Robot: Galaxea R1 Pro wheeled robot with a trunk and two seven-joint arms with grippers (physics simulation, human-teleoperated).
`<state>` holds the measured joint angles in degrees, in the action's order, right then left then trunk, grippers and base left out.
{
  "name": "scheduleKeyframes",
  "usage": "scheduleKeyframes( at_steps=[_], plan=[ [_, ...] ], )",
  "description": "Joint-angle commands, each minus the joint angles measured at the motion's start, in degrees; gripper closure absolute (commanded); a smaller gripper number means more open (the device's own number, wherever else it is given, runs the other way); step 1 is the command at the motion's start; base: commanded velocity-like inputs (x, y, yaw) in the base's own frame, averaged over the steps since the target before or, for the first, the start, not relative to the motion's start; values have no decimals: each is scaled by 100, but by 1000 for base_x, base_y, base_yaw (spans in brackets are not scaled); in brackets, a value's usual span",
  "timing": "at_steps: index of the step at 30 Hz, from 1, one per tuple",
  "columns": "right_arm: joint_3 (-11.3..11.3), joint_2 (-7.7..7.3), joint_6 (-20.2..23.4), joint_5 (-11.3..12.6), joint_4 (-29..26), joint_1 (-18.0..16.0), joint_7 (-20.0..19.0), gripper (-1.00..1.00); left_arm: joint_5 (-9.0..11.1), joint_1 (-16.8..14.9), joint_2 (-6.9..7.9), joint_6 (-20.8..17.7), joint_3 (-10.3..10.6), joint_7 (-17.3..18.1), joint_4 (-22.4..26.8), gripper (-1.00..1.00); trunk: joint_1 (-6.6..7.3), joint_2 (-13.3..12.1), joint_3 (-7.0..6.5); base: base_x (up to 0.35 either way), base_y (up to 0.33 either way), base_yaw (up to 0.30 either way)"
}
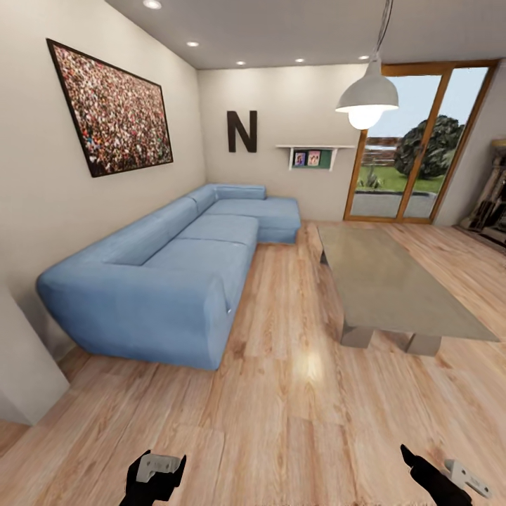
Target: Put the three can of soda from the living room inside the tash can in the kitchen.
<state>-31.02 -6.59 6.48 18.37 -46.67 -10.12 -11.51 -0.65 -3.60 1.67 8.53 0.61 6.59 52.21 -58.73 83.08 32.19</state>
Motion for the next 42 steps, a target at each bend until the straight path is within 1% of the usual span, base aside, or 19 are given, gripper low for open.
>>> scheduleKeyframes(
  at_steps=[1, 21, 27, 42],
  plan=[
    [0, 0, -3, 0, 0, 0, 0, -100, 1, 0, 0, 0, 0, 0, 0, -100, 0, 0, 4, 0, 0, -209],
    [-18, -9, -24, 0, 0, 0, 0, -100, -11, 0, -7, -6, 7, 0, 0, -100, 0, 0, 84, 0, -13, -212],
    [-18, -11, -24, 0, 0, 1, 0, -100, -14, 0, -9, -9, 16, 0, 2, -100, 0, 0, 107, 69, -219, -212],
    [-18, -8, -33, 0, 0, -1, 0, -100, -14, 0, -9, -9, 18, 0, 7, -100, 0, 0, 167, 191, -233, -212]
  ],
)
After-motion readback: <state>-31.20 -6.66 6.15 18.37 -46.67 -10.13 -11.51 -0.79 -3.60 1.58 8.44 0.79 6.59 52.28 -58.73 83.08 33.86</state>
